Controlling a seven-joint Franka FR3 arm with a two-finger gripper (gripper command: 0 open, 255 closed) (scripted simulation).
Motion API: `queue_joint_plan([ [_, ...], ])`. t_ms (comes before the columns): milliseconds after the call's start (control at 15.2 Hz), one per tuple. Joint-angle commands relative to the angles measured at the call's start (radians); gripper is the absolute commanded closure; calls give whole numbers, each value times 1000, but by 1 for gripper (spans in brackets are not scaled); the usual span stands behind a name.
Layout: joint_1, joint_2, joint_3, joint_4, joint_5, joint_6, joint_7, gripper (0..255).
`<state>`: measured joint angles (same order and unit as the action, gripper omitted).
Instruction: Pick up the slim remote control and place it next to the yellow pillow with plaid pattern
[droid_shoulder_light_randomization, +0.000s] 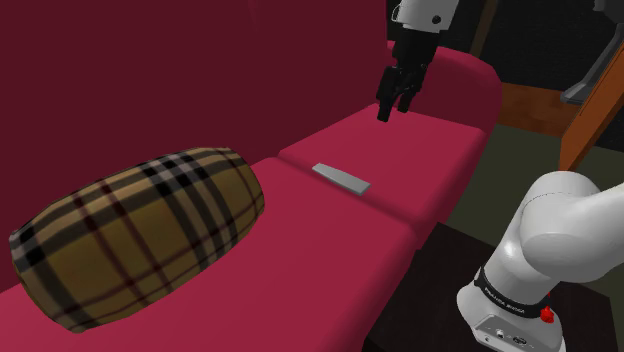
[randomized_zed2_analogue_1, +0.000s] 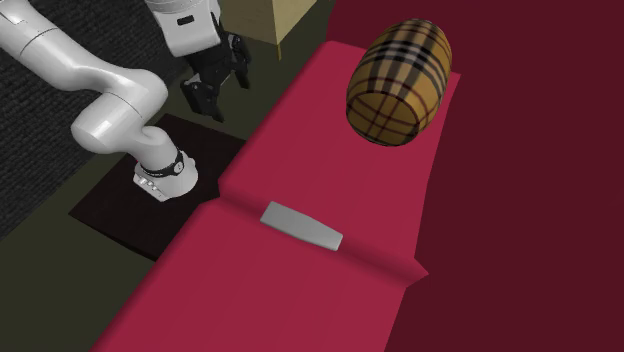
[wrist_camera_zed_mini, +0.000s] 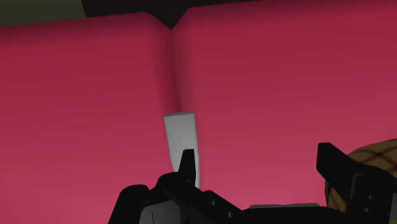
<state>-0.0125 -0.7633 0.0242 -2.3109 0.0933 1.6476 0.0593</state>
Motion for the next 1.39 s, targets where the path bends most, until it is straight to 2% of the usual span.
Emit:
queue_joint_plan([
  [0,0,0,0,0,0,0,0,0],
  [660,-23,261,-22,-69,-47,285,-63,0],
  [1320,-48,605,-44,-10,-91,530,-106,0],
])
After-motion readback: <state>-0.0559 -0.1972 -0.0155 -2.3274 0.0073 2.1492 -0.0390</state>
